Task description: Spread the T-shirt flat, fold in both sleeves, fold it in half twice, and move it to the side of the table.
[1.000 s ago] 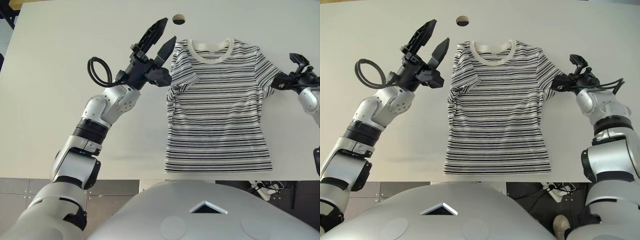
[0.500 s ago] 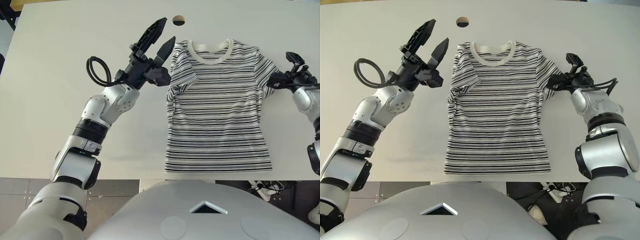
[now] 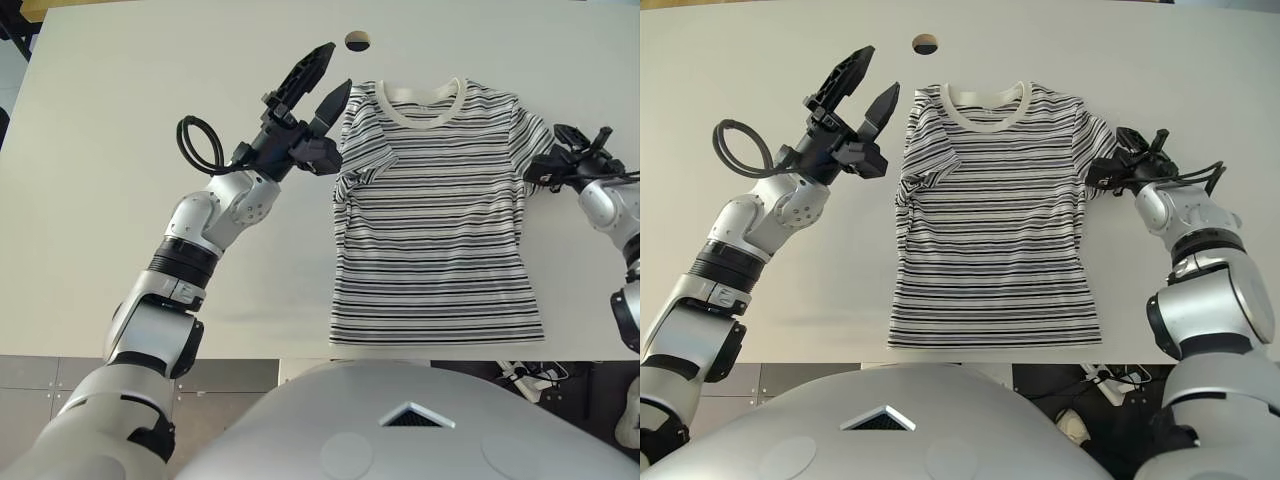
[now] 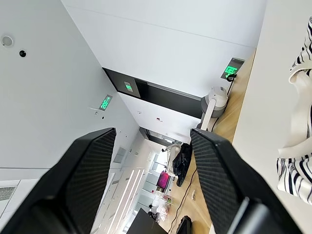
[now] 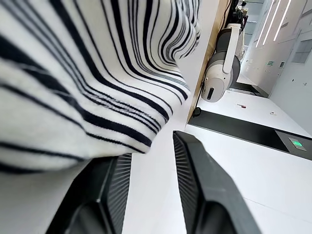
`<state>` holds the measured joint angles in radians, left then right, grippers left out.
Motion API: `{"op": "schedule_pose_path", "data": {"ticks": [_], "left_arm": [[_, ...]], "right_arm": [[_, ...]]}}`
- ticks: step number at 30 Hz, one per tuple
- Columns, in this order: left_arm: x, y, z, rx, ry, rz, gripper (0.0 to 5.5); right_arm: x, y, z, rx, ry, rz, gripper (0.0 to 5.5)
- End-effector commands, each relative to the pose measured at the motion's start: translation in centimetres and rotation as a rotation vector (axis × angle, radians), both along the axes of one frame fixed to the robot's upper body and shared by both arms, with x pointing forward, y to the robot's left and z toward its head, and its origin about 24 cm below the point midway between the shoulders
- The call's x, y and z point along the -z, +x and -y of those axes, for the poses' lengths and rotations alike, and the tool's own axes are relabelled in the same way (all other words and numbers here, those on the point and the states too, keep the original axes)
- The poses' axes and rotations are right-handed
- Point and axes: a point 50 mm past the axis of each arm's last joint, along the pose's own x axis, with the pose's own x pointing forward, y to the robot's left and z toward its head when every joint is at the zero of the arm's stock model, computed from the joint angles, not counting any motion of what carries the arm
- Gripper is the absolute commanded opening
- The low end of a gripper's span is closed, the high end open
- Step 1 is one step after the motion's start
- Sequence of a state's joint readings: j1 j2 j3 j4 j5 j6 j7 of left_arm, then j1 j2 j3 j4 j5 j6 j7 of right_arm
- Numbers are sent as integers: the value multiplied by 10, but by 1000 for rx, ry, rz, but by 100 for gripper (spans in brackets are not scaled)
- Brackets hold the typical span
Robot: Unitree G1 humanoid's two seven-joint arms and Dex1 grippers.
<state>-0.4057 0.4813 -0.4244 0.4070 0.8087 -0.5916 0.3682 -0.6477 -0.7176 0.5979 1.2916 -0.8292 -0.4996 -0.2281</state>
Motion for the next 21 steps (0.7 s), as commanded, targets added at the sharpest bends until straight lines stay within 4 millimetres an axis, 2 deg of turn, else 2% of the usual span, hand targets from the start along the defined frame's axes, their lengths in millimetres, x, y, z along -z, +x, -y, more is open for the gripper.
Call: {"op": "schedule_pose_path", "data": {"ticks": [1, 8, 16, 21], "left_arm": [[-2, 3, -2, -9, 10, -7, 286], [-2, 3, -3, -11, 7, -6, 286], [-2, 3, -3, -11, 6, -6, 286], [-2, 3, -7, -22, 4, -6, 286]], "right_arm": [[29, -20, -5, -1, -6, -136, 91], [28, -18, -8, -28, -3, -128, 15], [23, -15, -9, -23, 30, -86, 12], [7, -5, -15, -26, 161, 54, 12]]}}
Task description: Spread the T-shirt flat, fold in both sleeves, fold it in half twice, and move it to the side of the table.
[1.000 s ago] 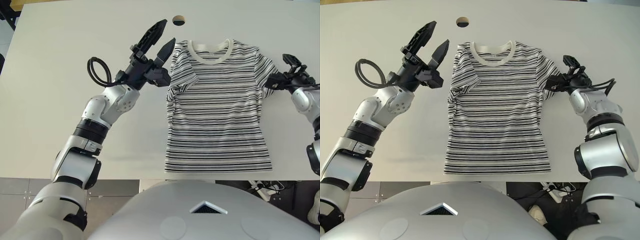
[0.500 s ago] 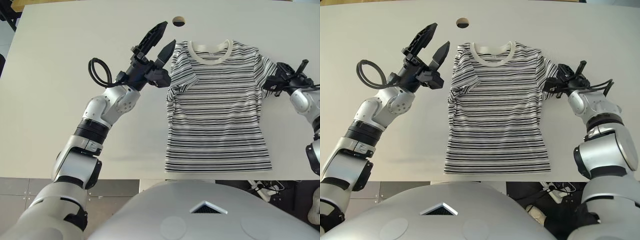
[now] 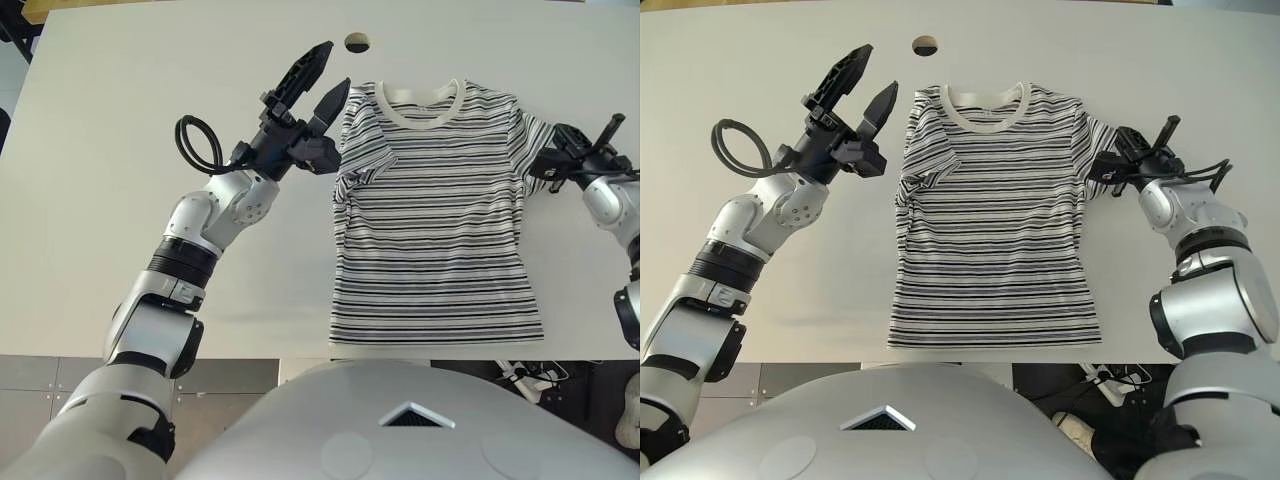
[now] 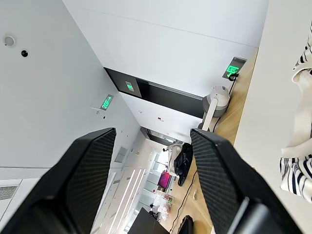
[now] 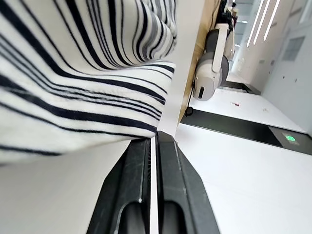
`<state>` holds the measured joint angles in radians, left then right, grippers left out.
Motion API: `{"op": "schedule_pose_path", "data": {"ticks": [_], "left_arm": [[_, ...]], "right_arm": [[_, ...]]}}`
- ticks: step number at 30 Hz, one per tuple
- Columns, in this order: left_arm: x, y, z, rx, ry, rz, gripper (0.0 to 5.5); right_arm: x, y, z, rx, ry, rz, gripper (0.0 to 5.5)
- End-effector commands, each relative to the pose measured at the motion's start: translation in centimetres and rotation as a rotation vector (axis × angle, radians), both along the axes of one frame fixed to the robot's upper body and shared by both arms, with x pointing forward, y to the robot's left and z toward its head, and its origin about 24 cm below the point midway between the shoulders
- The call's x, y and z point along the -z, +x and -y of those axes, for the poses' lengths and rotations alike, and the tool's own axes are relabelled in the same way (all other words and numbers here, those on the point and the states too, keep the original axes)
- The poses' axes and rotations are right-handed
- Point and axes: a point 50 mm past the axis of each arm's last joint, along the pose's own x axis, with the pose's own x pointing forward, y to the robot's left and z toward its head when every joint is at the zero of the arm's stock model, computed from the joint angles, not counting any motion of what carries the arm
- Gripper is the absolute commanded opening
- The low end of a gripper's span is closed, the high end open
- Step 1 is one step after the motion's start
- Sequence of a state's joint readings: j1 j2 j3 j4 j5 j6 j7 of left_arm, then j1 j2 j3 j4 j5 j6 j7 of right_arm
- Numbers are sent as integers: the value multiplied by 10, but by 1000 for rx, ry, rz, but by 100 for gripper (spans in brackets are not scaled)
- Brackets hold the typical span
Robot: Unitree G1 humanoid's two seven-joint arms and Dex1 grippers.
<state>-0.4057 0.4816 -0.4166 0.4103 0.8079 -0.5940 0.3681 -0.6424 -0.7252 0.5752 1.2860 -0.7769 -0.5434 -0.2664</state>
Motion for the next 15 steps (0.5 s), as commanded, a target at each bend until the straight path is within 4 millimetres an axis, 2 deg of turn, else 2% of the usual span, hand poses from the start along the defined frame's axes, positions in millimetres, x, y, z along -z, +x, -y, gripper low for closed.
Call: {"op": "schedule_pose_path", "data": {"ticks": [1, 12, 15], "left_arm": [[-1, 2, -5, -18, 7, -8, 286], [6, 2, -13, -52, 0, -32, 286], [8, 2, -15, -61, -3, -39, 286]], "right_arm": [[10, -5, -14, -32, 98, 9, 12], [-4, 4, -13, -13, 117, 104, 12], [-15, 8, -14, -40, 142, 150, 12]]}}
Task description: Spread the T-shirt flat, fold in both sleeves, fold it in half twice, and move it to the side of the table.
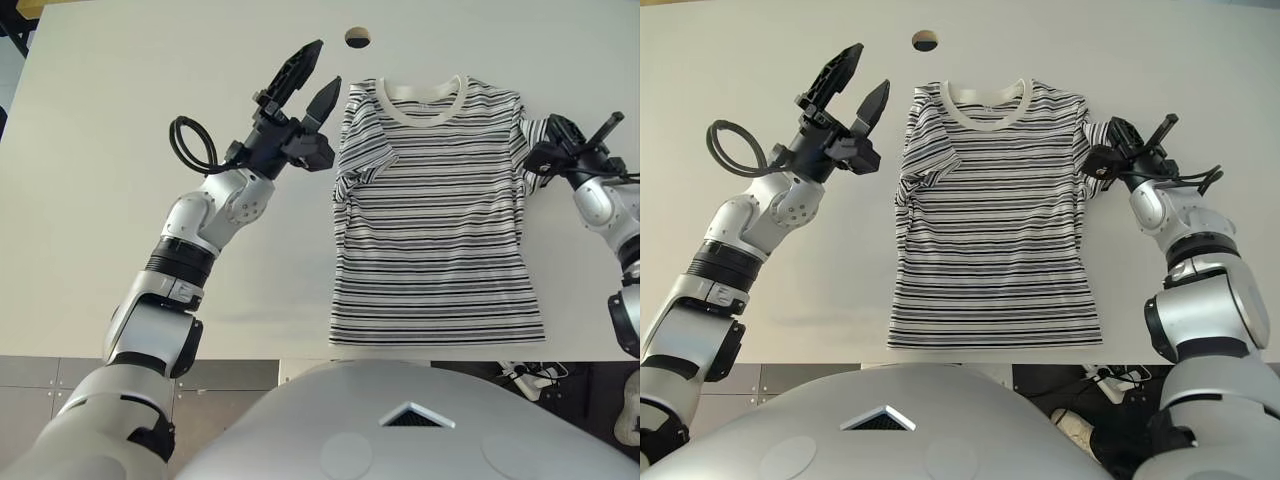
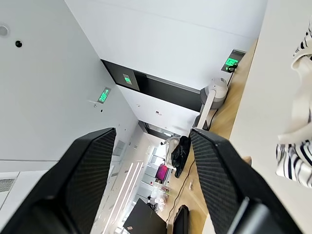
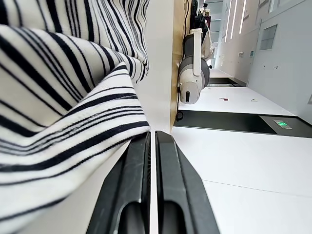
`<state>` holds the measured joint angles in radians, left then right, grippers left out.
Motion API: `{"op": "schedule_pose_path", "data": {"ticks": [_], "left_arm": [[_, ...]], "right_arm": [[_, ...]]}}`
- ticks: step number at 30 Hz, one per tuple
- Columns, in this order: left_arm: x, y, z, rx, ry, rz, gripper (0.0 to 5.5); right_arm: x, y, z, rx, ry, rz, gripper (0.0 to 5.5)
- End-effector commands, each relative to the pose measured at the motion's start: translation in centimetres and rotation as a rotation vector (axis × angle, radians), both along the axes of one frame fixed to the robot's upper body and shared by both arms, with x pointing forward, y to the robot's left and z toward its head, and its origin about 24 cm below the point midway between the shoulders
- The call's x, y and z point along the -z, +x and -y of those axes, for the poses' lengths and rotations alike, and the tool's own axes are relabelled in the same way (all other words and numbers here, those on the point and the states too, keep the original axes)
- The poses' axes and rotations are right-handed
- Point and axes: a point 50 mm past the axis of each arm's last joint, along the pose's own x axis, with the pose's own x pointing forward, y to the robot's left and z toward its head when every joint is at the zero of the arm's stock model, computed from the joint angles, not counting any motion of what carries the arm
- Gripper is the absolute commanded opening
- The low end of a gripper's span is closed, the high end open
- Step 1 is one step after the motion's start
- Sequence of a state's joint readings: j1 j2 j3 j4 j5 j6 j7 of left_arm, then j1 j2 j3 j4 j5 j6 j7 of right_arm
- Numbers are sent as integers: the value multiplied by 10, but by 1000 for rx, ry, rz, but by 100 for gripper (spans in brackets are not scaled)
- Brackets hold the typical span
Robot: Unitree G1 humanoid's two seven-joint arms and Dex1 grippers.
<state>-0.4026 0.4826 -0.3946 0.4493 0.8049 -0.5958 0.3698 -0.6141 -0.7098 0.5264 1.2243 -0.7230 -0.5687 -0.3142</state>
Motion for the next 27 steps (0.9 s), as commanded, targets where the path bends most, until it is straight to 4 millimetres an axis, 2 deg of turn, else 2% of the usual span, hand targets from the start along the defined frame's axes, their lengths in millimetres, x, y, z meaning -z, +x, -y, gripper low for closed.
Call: {"op": "schedule_pose_path", "data": {"ticks": [1, 8, 13, 17, 19, 27], "left_arm": [[4, -1, -7, -24, -4, -18, 286], [8, -1, -5, -17, 0, -40, 286], [9, -2, -7, -23, -2, -43, 286], [11, -3, -8, -28, -6, -48, 286], [13, -4, -8, -30, -8, -53, 286], [16, -6, -9, -33, -10, -66, 286]], "right_arm": [[-14, 5, -2, -33, 31, 57, 12], [-15, 1, -1, -67, 27, 47, 12], [-16, 2, -13, -128, 38, 52, 12], [-29, 3, -16, -178, 70, 107, 12], [-36, 4, -11, -151, 72, 134, 12], [-44, -13, 51, 65, -82, 44, 139]]}}
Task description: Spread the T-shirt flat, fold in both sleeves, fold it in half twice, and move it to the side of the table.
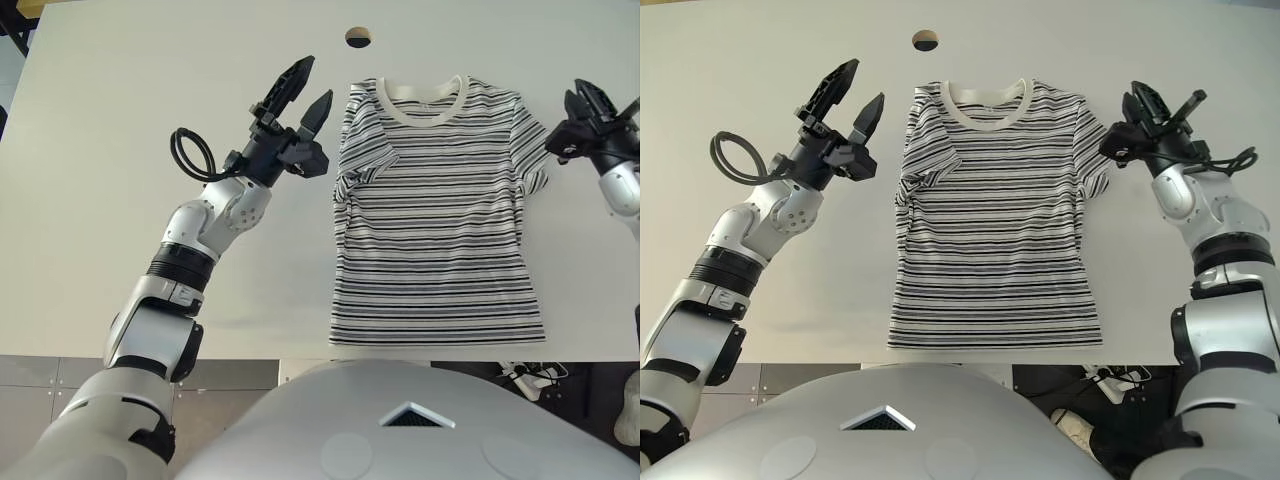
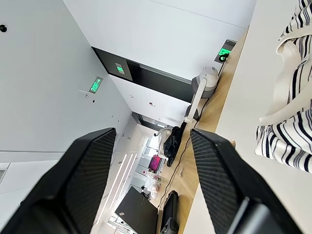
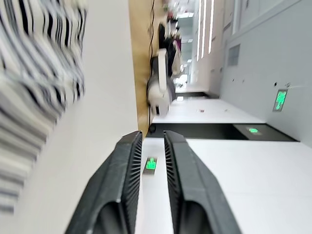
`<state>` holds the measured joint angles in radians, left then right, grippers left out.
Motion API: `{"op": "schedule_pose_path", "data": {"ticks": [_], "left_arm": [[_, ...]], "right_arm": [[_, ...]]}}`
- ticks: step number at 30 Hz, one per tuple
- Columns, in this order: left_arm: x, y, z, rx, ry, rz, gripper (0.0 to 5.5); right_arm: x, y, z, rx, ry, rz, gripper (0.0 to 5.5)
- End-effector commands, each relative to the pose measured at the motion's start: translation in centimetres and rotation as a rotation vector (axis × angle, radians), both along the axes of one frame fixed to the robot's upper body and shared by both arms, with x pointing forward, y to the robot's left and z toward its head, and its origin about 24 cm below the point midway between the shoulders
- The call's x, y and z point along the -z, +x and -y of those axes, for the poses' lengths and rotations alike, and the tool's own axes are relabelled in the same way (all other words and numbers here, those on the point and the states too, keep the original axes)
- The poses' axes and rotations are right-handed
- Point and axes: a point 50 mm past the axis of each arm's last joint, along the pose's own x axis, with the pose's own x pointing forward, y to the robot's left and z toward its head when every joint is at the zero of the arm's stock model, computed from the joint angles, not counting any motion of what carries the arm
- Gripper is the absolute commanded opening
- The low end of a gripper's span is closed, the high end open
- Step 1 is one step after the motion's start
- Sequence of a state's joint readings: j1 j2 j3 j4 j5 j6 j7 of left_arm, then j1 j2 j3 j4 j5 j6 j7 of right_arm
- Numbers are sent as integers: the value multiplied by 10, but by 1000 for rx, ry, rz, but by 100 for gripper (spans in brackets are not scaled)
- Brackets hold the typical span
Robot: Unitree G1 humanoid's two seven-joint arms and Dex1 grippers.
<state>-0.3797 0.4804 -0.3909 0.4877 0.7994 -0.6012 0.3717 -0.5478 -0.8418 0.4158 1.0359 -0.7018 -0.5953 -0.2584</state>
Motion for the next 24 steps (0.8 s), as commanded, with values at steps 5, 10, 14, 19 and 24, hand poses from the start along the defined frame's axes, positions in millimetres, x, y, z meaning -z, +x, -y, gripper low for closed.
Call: {"op": "schedule_pose_path", "data": {"ticks": [5, 10, 14, 19, 24], "left_arm": [[8, -4, -2, -11, -13, -28, 286], [9, -5, -1, -4, -12, -35, 286], [10, -6, 0, -3, -12, -41, 286], [13, -8, 0, -1, -4, -53, 286], [12, -8, 1, 4, -7, -53, 286]], "right_arm": [[3, -23, 24, -8, -79, -189, 231], [13, -34, 20, -47, -79, -311, 309], [29, -35, 19, -20, -113, -391, 326], [35, -28, 15, -16, -144, -405, 326], [43, -21, 5, -29, -176, -408, 326]]}}
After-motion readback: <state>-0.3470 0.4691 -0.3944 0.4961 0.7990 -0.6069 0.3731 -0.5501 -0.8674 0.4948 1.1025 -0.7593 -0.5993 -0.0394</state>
